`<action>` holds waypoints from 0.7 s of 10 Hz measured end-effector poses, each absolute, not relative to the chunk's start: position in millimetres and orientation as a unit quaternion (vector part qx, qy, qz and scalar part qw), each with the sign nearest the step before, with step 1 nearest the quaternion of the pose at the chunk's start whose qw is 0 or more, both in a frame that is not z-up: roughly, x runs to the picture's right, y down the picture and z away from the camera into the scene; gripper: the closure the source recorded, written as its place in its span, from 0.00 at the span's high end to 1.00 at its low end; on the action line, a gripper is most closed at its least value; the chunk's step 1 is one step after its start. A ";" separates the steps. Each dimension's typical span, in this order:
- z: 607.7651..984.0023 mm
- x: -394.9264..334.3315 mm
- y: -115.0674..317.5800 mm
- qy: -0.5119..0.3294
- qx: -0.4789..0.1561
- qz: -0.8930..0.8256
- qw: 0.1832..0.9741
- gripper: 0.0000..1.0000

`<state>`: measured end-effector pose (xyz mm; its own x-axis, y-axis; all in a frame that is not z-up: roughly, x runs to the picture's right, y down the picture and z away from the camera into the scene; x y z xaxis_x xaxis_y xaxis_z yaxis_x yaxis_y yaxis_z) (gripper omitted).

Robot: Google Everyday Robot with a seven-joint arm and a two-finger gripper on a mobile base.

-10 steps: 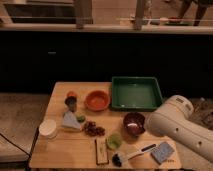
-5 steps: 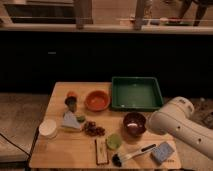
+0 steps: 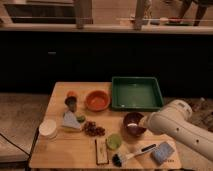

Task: Stack bowls on top of each other

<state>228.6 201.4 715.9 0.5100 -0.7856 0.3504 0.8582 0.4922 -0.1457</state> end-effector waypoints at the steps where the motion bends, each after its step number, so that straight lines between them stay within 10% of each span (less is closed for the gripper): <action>1: 720.8 228.0 202.2 -0.123 -0.152 -0.485 0.852 0.80; 7: 760.2 226.7 206.1 -0.147 -0.145 -0.507 0.837 0.80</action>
